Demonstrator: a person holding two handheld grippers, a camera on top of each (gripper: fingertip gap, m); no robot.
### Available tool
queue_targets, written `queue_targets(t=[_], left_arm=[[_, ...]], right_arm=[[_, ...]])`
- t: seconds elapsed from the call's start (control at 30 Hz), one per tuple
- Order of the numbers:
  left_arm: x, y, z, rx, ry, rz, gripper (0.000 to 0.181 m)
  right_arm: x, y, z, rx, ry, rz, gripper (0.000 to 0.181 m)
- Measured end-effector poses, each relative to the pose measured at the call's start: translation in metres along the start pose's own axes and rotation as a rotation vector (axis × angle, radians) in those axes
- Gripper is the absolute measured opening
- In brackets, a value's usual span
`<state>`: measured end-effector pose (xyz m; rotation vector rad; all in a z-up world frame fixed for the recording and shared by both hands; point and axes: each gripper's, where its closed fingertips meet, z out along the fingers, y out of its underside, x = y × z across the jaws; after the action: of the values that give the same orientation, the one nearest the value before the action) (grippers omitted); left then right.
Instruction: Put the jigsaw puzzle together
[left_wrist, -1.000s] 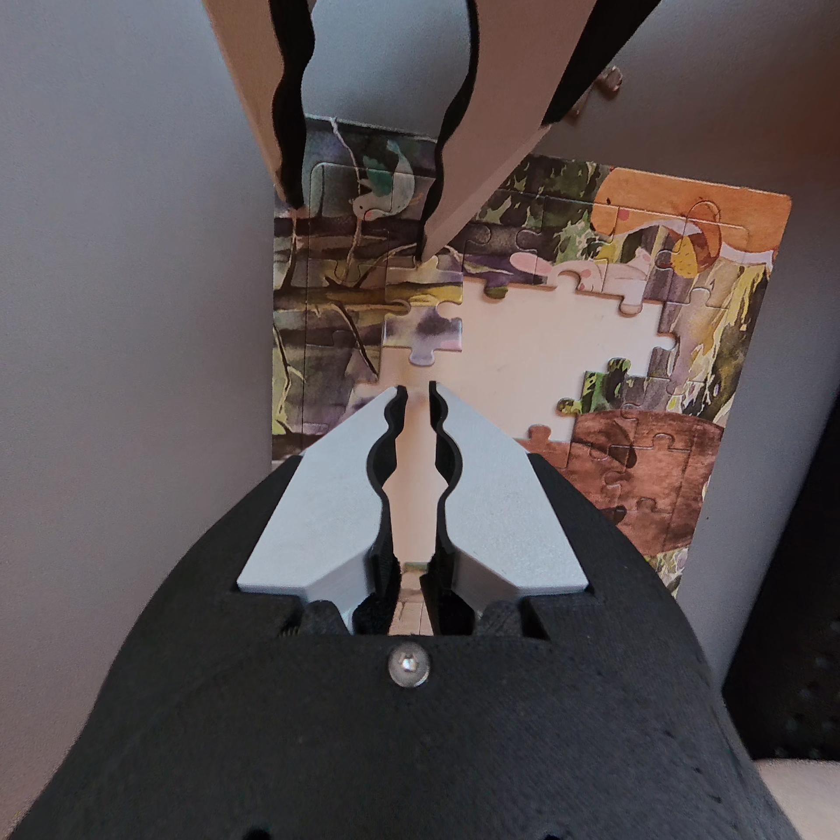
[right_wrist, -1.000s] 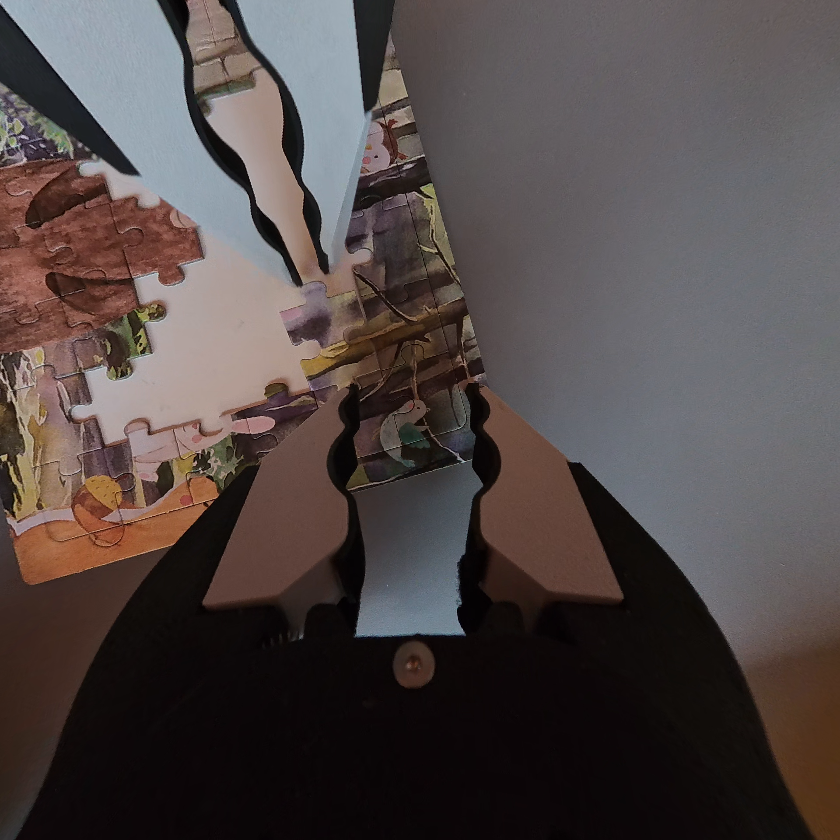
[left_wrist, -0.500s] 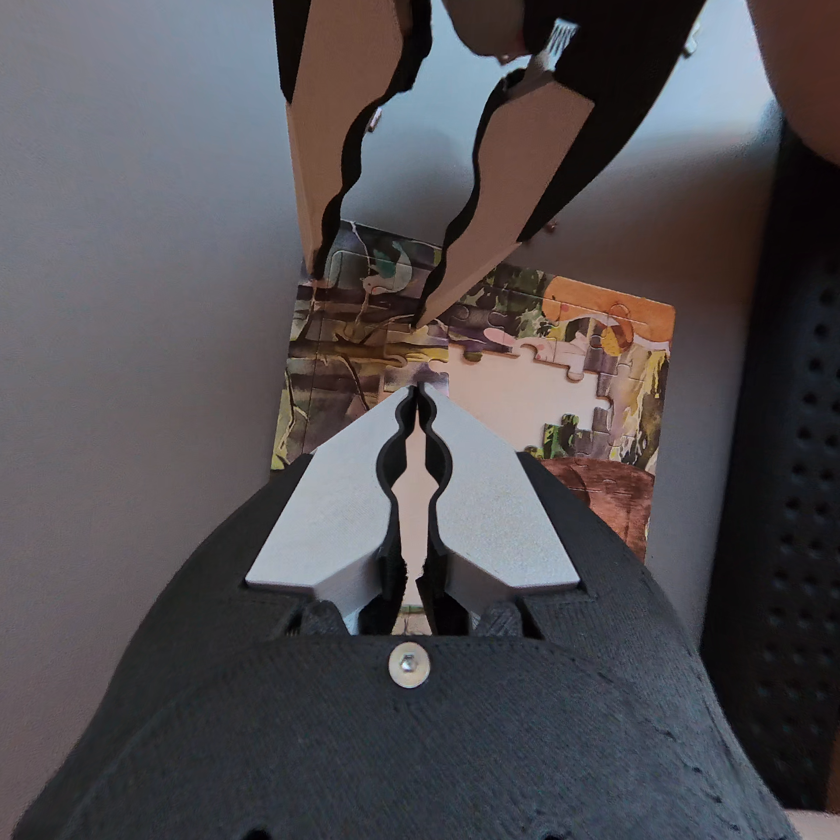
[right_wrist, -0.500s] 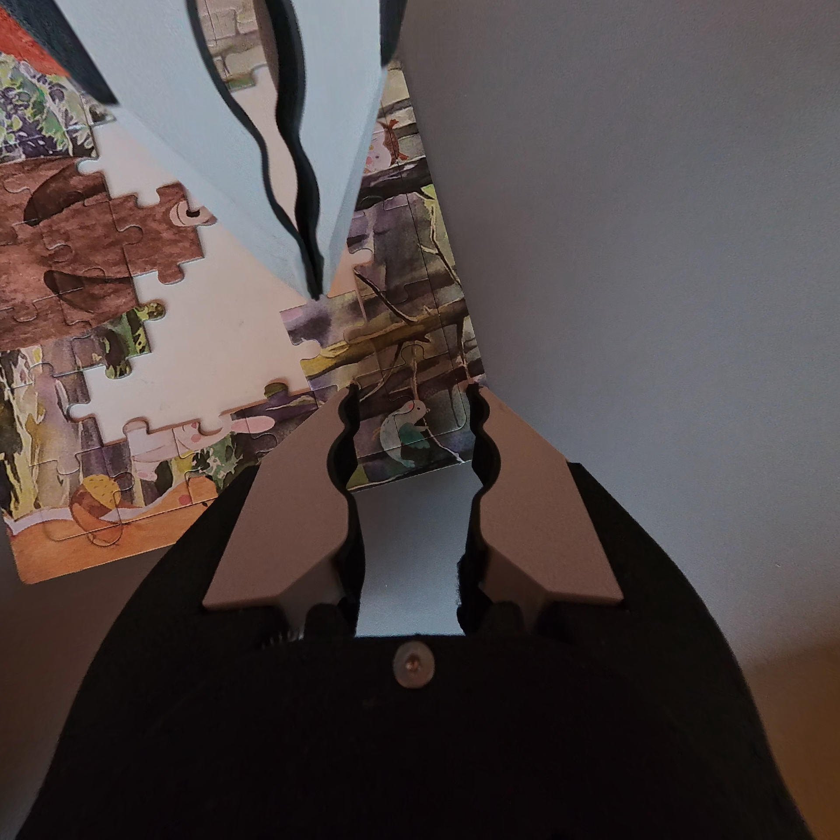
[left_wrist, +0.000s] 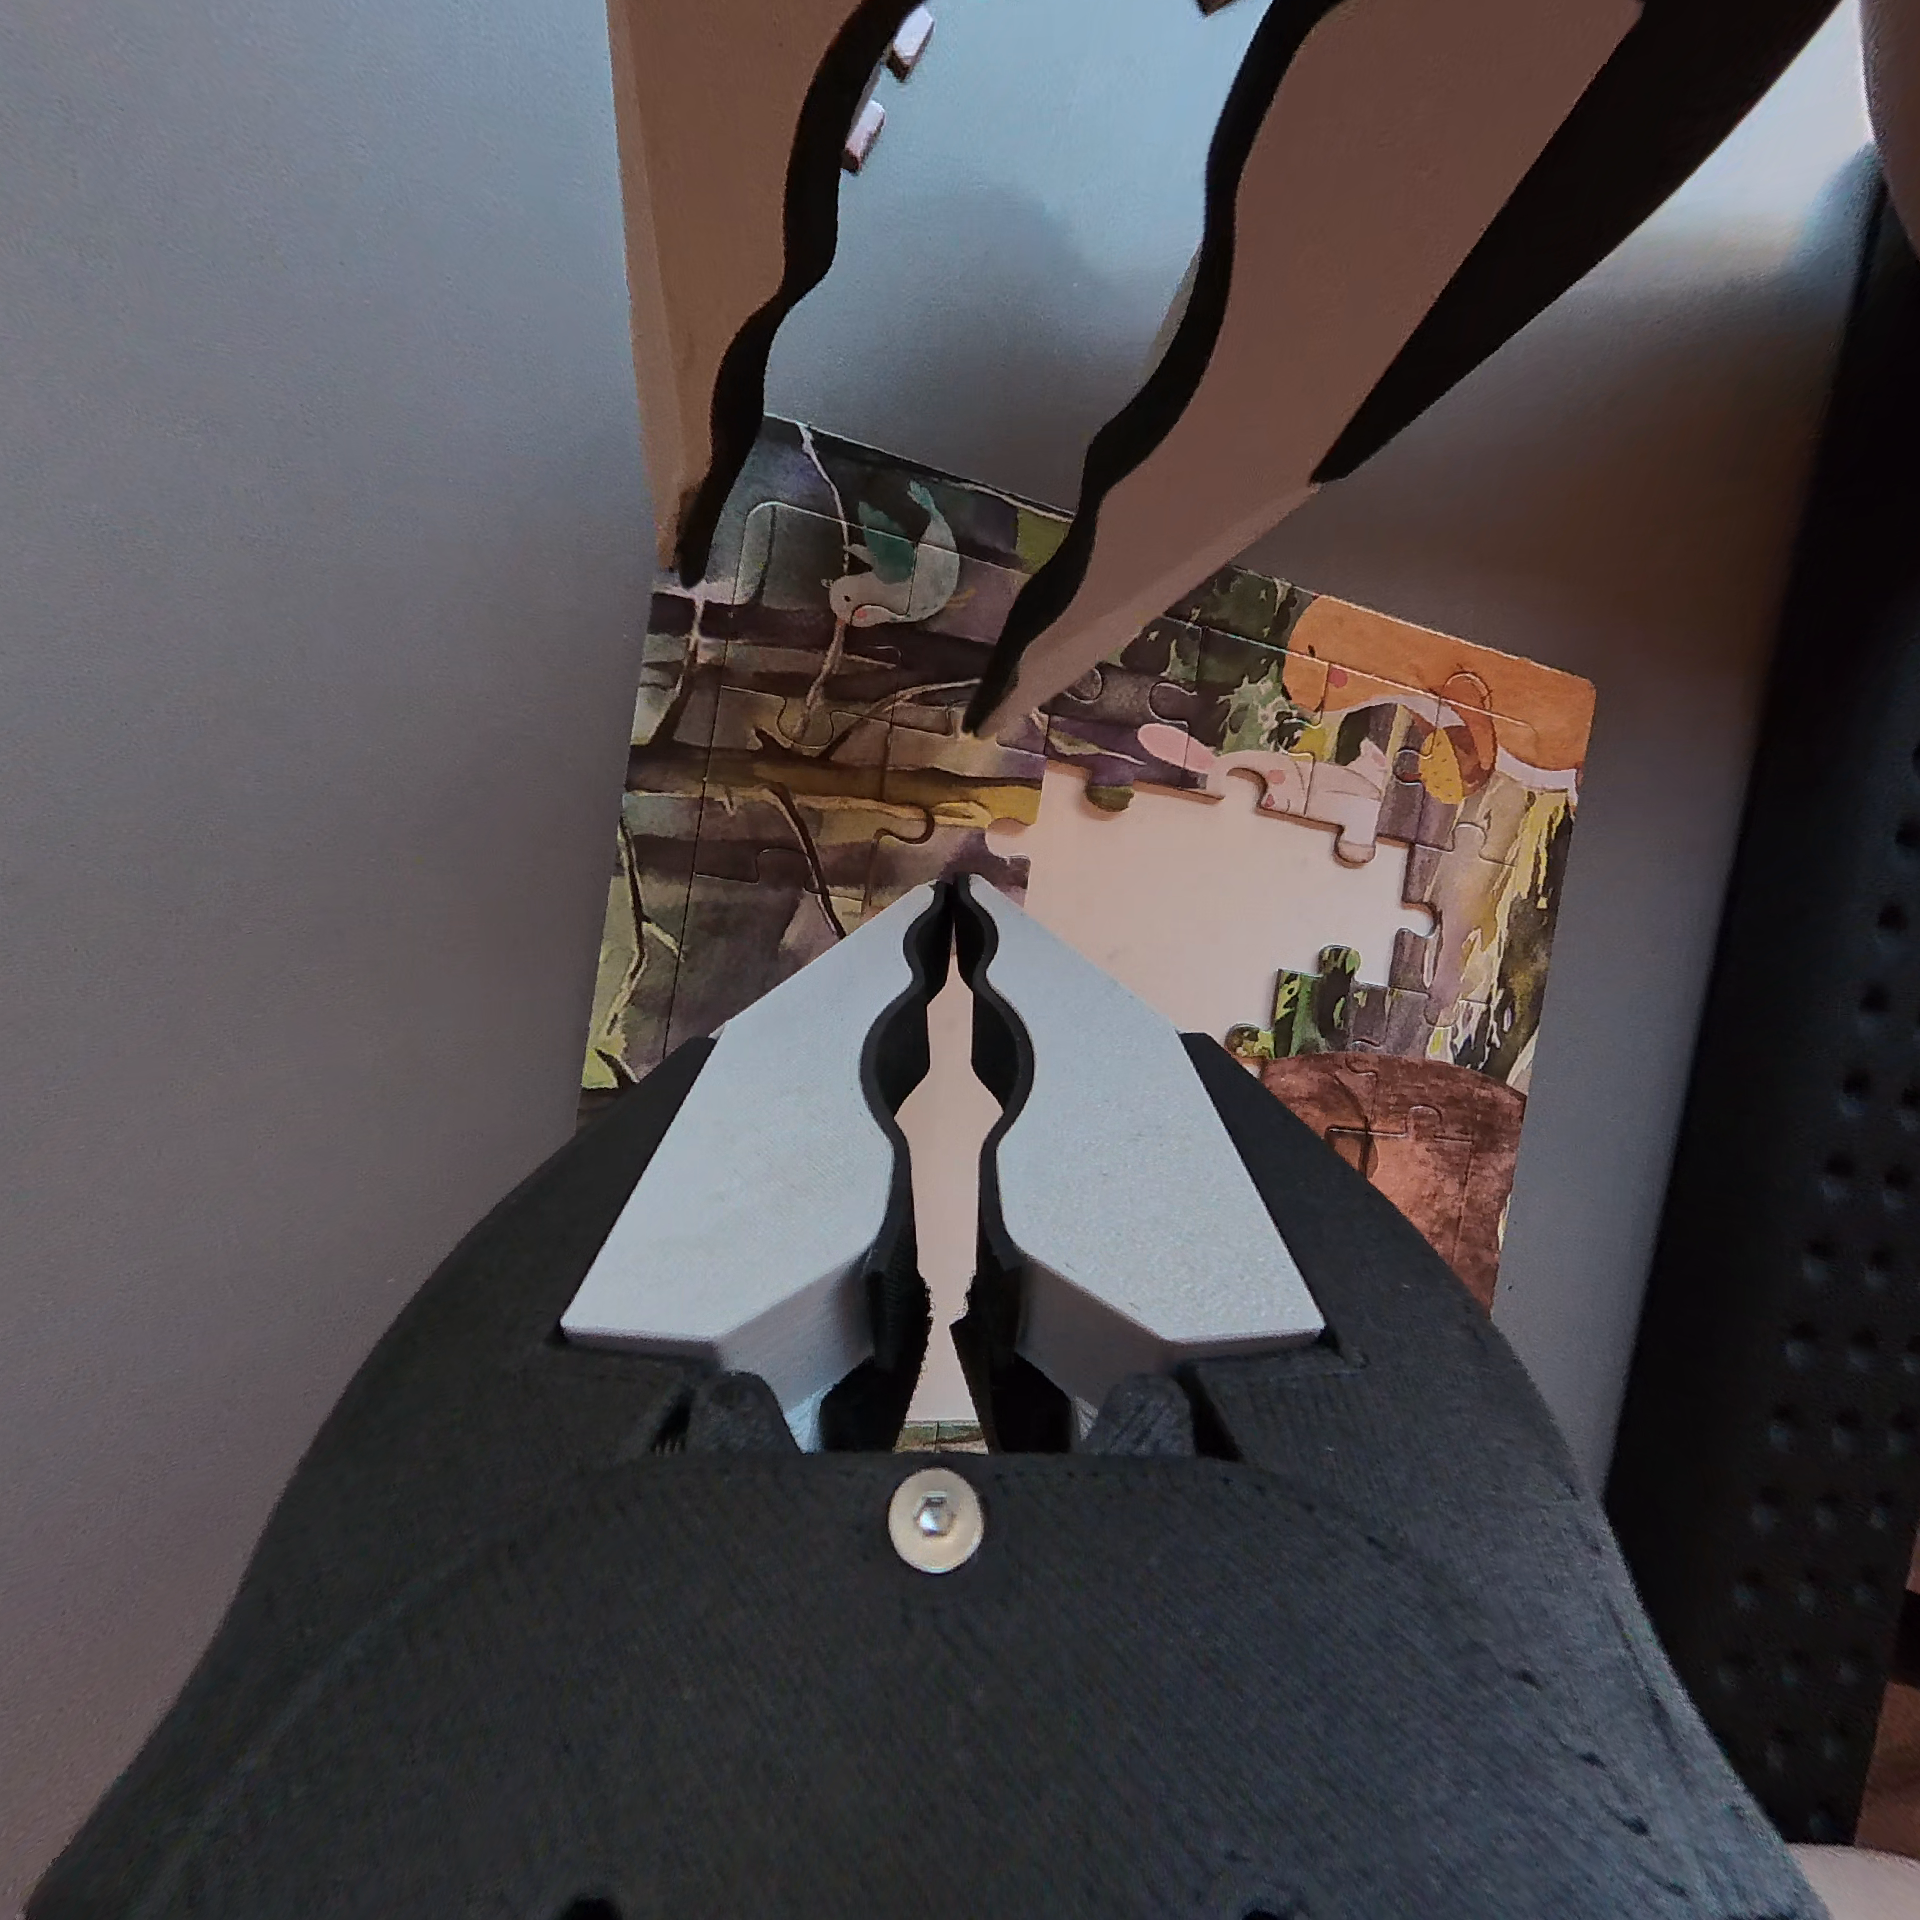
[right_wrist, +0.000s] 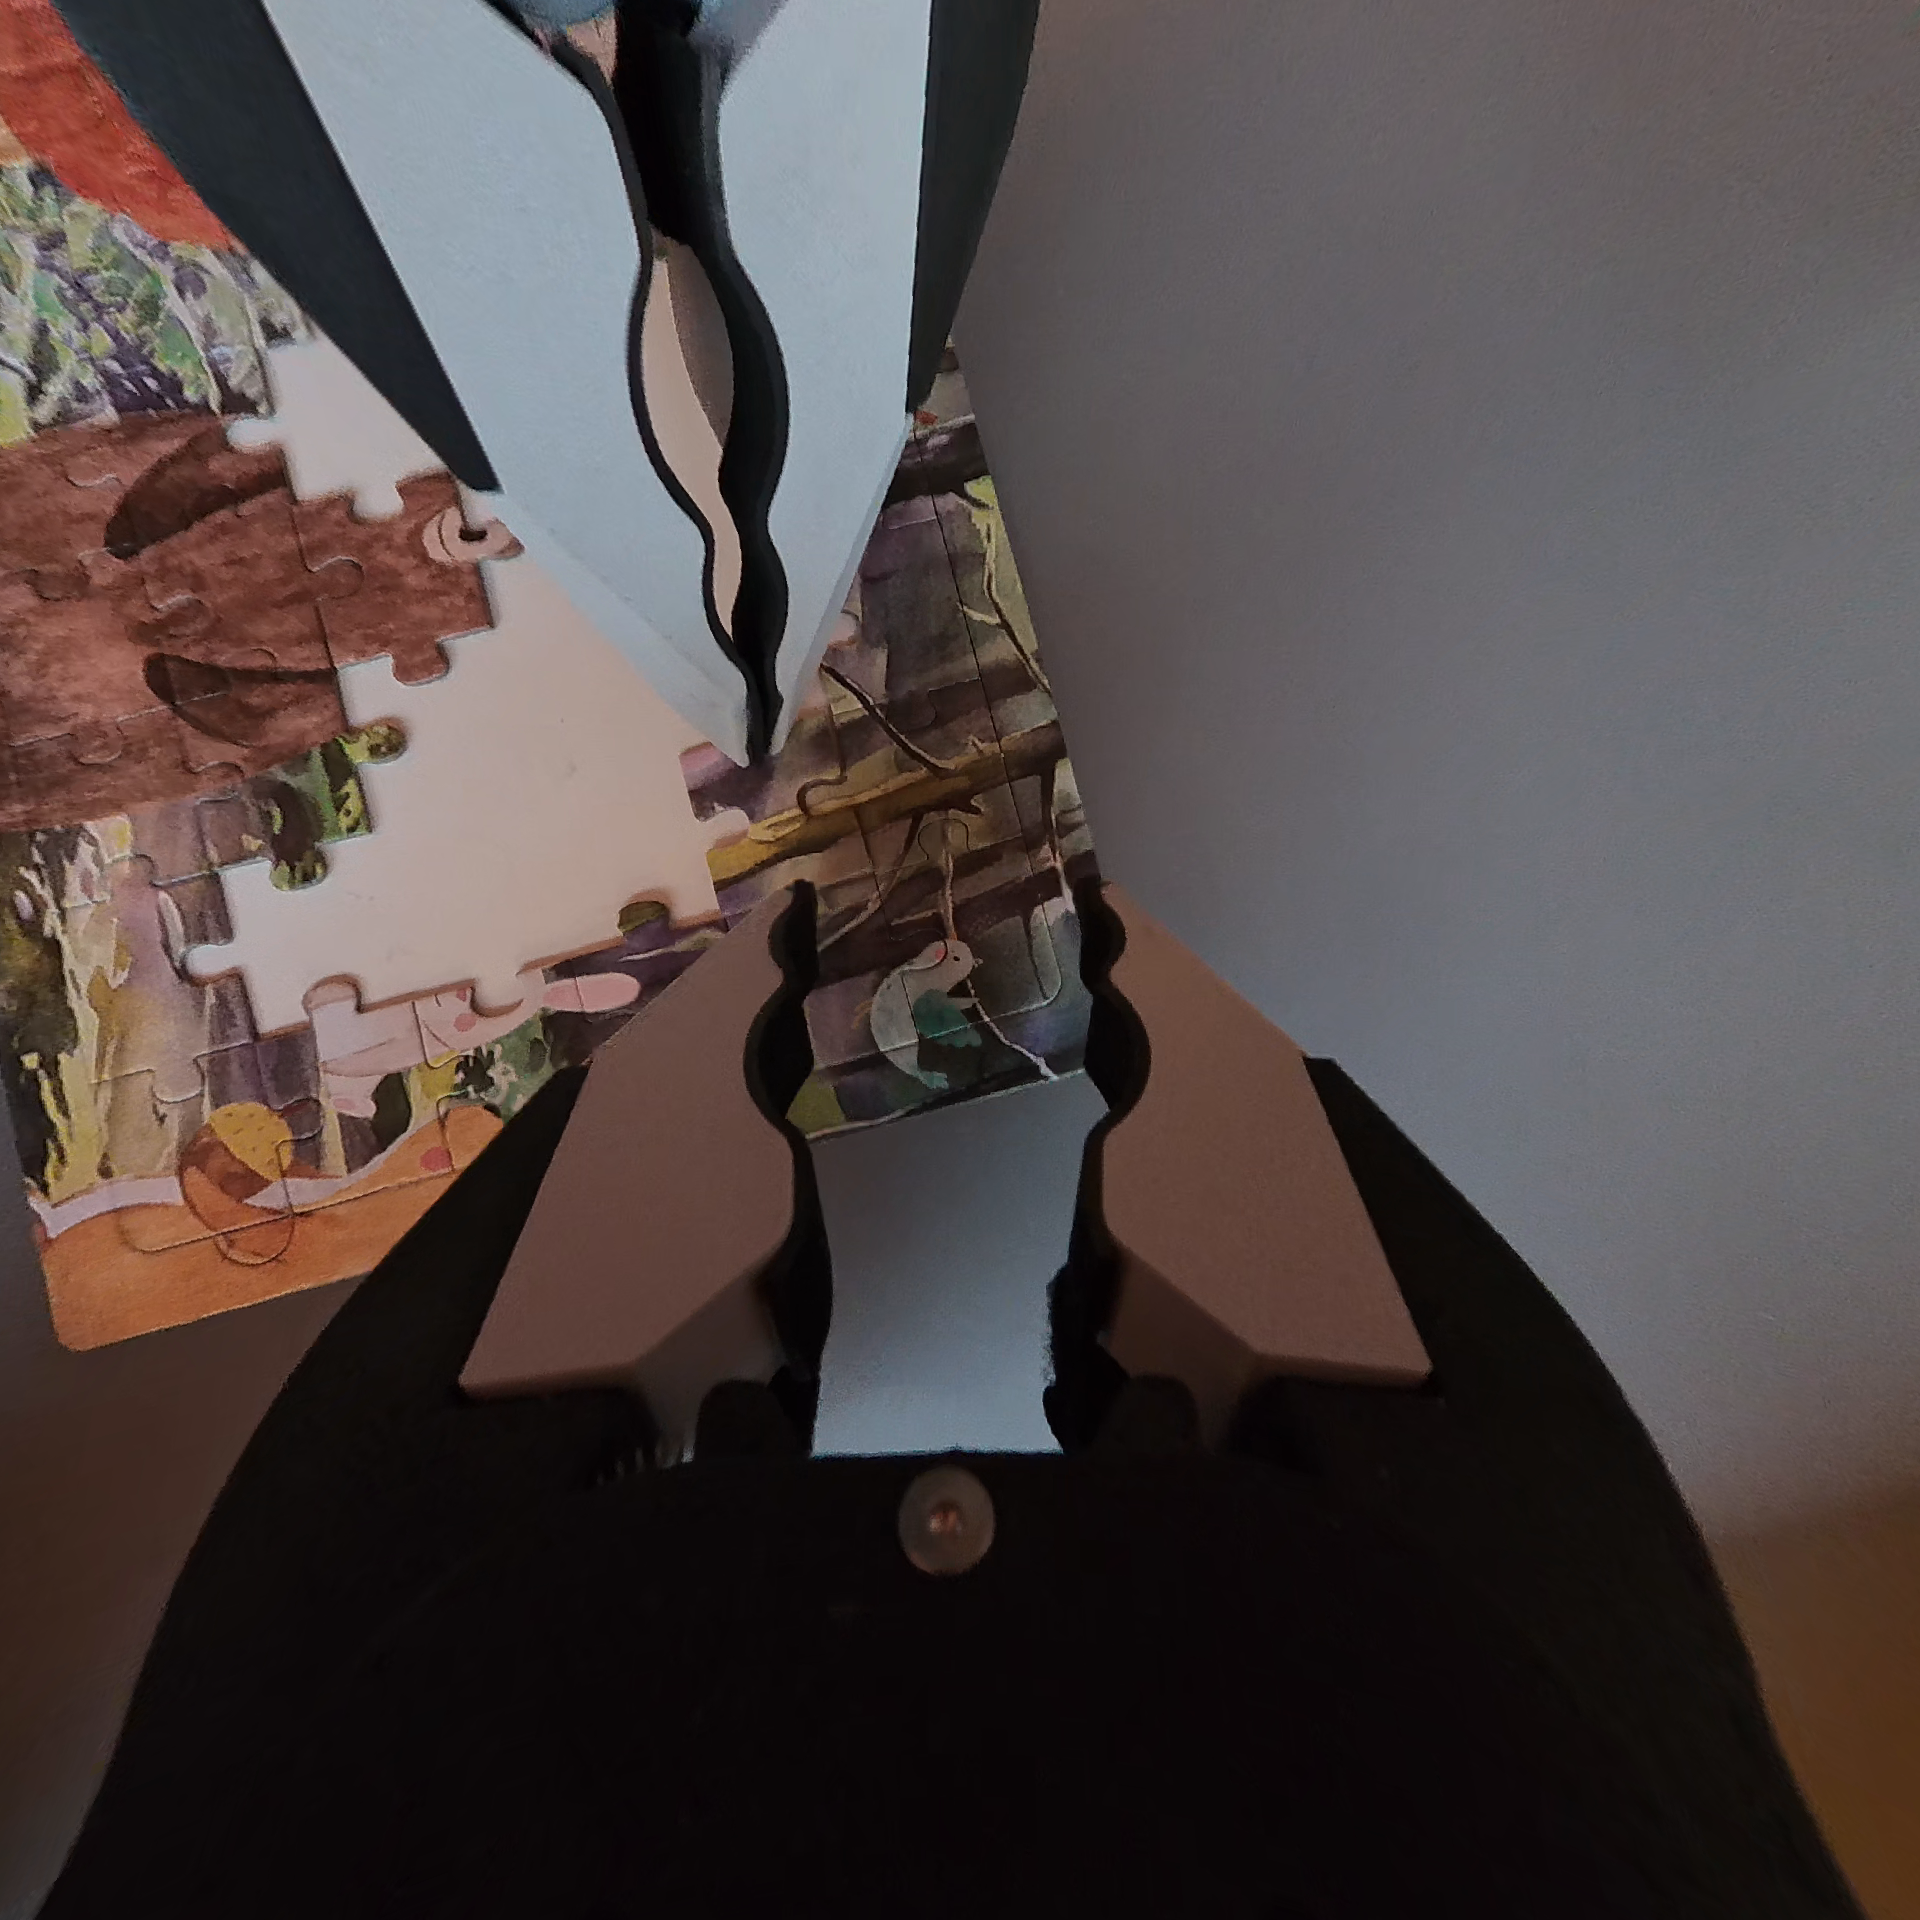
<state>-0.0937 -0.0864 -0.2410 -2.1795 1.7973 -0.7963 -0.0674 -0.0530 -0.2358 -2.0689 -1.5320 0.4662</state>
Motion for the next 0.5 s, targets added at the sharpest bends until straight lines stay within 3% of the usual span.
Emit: queue_targets(t=[0.13,0.5], left_arm=[[0.0,0.0,0.0,0.009,0.019,-0.018,0.0],[-0.004,-0.001,0.0,0.003,-0.013,-0.017,0.0]], right_arm=[[0.001,-0.013,0.001,0.077,-0.015,0.052,0.049],[0.004,-0.003,0.012,0.029,0.01,0.056,0.052]])
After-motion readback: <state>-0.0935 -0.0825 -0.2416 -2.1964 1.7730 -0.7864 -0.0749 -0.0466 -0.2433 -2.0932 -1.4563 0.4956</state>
